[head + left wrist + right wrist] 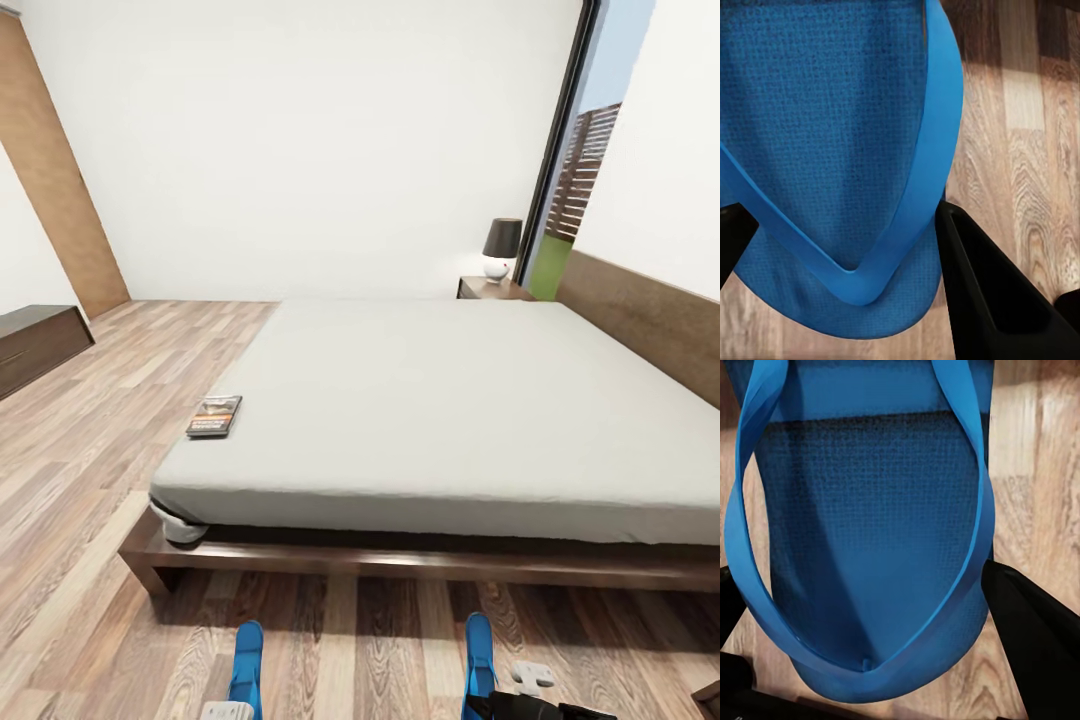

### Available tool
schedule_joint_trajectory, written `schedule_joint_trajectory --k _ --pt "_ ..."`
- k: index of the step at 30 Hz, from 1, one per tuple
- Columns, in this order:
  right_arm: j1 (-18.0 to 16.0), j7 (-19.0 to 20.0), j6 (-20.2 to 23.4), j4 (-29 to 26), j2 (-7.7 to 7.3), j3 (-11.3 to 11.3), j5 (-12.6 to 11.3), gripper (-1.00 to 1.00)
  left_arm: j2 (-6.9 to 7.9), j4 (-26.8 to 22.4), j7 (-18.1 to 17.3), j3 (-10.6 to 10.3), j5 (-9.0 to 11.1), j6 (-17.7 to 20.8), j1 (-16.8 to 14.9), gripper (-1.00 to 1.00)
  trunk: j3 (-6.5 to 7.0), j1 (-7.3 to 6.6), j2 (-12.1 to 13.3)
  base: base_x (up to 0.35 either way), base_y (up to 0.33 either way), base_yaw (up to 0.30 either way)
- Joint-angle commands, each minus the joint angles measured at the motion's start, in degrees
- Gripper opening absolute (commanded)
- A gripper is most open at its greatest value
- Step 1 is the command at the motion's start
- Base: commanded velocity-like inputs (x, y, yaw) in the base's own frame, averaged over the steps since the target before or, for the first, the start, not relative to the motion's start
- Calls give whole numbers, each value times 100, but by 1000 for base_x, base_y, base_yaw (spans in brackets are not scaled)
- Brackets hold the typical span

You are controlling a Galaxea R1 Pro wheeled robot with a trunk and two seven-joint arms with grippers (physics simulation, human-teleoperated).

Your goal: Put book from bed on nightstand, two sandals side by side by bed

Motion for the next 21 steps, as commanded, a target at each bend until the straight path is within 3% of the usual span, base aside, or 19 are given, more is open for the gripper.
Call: schedule_joint_trajectory --k 1,18,21 --pt "-7 19 -6 18 -4 -48 29 -100 0 7 -31 28 -22 -19 -4 -100 -5 -1 -2 0 0 46" --pt "-7 33 -6 12 -45 -47 5 -100 19 -37 -12 40 -26 7 -6 -100 -5 -1 -2 0 0 5" --pt "-7 34 -12 12 -54 -48 -4 -100 31 -79 361 49 -29 135 -31 -100 -5 -1 -2 0 0 0"
